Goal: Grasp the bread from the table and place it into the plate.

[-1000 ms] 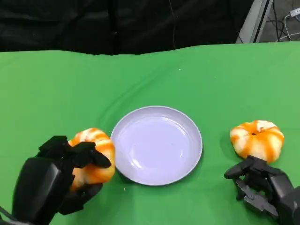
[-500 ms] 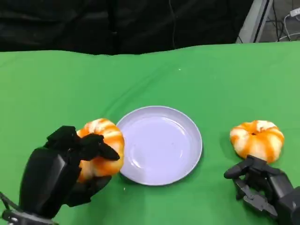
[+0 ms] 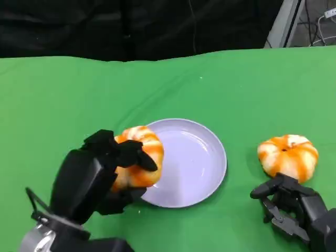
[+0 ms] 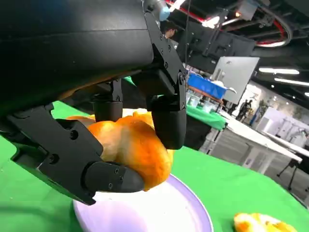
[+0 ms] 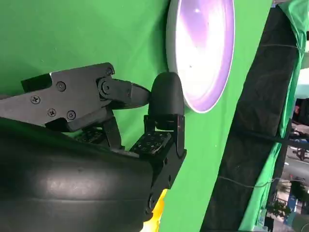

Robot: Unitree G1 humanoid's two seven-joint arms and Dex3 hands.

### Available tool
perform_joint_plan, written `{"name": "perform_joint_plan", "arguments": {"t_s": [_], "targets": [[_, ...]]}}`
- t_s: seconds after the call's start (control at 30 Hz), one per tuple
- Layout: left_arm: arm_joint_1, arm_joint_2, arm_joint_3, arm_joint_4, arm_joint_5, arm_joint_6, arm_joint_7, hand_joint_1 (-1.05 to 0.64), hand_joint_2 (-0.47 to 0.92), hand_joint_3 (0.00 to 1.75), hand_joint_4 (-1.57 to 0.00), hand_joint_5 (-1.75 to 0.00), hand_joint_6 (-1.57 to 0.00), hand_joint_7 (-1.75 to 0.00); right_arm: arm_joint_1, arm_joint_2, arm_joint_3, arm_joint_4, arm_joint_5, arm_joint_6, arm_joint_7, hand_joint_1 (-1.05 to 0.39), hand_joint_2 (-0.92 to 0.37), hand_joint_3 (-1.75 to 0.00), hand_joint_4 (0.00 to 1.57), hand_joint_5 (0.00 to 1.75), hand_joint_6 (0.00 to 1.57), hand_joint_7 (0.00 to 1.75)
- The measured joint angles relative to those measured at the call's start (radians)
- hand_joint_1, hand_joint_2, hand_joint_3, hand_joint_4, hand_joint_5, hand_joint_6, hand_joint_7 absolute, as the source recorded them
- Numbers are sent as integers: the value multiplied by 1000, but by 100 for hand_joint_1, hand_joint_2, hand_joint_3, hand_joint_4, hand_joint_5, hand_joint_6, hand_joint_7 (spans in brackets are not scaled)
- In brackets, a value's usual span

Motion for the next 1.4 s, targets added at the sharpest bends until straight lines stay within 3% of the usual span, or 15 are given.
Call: {"name": "perform_joint_plan", "arguments": {"t_s": [0.3,0.63,0.87,1.13,1.33,1.37,1.4], "targets": [[-130,-50,-58,130,-4,-11,-18,-1,68,62,-76,-160,-82,-118,-6,1,10,2,-10,-1,-19,-12,-92,-47,67,169,73,116],[-302,-106,-112,325,-11,27,-85,-4,88,20,-65,-168,-72,-122,-7,3,16,2,-2,-2,-15,-13,-92,-48,67,170,74,115],[-378,-136,-137,453,-15,29,-96,-3,92,10,-60,-170,-70,-120,-6,7,22,2,-2,-3,-30,-13,-92,-49,68,171,74,115],[-484,-177,-150,698,-73,-7,-124,-3,92,15,-68,-145,-78,-96,-7,8,28,2,-14,-7,-50,-14,-92,-48,69,172,74,116],[-521,-180,-150,789,-86,-43,-124,-4,92,15,-68,-143,-79,-93,-7,8,29,2,-23,-9,-59,-14,-92,-48,69,172,74,116],[-524,-180,-151,793,-86,-48,-124,-7,92,14,-69,-111,-83,-63,-7,8,29,2,-23,-9,-59,-14,-92,-47,68,171,74,116],[-535,-184,-147,817,-104,-57,-142,-8,92,14,-71,-95,-89,-44,-7,8,29,2,-23,-8,-59,-14,-92,-46,68,171,75,116]]}}
